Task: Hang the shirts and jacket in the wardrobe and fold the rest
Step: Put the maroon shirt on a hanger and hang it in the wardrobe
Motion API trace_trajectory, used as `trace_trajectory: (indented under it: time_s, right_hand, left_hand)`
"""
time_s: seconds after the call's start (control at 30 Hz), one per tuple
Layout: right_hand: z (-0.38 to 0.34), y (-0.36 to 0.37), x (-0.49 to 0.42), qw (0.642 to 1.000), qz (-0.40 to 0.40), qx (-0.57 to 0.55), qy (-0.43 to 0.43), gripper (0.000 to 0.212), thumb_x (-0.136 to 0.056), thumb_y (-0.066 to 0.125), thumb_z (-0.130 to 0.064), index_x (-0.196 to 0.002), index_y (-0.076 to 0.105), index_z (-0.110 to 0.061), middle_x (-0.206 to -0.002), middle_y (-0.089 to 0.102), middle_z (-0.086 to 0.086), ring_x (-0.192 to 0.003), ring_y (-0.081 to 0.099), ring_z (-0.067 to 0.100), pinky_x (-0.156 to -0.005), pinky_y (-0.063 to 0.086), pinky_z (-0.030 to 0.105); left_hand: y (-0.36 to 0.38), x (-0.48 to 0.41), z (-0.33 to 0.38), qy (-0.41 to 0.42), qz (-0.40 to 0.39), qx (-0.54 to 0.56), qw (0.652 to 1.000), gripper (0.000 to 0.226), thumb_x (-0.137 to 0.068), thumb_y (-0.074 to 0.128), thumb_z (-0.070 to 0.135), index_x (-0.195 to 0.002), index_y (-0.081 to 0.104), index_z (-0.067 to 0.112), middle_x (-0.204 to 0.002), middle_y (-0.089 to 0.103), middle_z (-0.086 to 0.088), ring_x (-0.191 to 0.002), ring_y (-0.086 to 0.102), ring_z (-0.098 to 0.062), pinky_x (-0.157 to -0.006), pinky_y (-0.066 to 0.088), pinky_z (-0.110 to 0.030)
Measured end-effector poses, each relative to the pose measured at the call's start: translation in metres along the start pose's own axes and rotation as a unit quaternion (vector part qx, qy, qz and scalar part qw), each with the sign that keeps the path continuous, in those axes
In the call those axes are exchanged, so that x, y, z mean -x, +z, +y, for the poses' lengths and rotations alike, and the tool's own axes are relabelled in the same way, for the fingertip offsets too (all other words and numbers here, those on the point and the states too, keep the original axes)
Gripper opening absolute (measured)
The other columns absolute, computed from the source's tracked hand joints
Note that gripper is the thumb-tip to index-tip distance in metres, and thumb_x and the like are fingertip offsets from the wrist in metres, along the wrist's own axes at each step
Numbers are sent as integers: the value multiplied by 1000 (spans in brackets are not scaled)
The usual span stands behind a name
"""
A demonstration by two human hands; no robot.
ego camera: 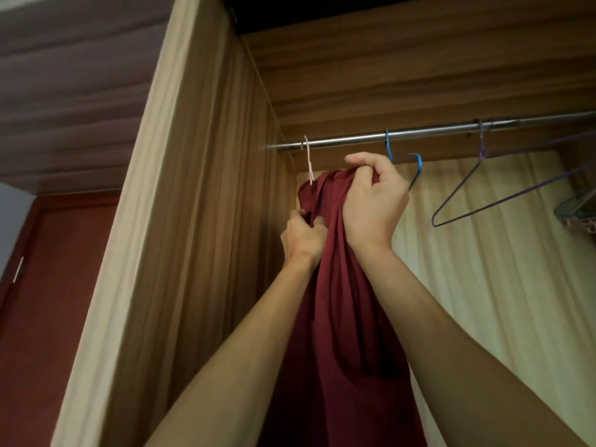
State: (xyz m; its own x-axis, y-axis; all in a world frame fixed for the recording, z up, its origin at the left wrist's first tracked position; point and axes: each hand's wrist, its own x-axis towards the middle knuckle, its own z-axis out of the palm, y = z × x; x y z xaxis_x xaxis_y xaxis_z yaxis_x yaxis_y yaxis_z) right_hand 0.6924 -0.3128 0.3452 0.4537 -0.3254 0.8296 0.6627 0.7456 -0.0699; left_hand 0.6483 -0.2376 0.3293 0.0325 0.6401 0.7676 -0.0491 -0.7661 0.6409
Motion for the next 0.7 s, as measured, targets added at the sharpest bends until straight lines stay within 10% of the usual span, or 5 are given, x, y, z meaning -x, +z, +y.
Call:
trace_trajectory:
  time_s: [0.37,0.7]
  right_hand:
    - [29,59,-52,997,13,74,-14,36,-87,43,3,-80,72,-16,-64,57,-17,-61,54,-7,-60,32,1]
    - [58,42,-8,985,-88,145,34,24,-97,44,-4,-104,66,-12,-98,63,-5,-97,57,9,-73,32,3]
  left_hand:
    - [-2,-38,-6,60,-122,80,987,105,-65,26,93,-150,38,33,-154,41,0,-139,40,-24,-117,29,-49]
    - [12,-27,-44,41,-131,26,990,54,-102,32,56,-151,35,34,-150,48,1,-139,42,-23,-115,33,-38]
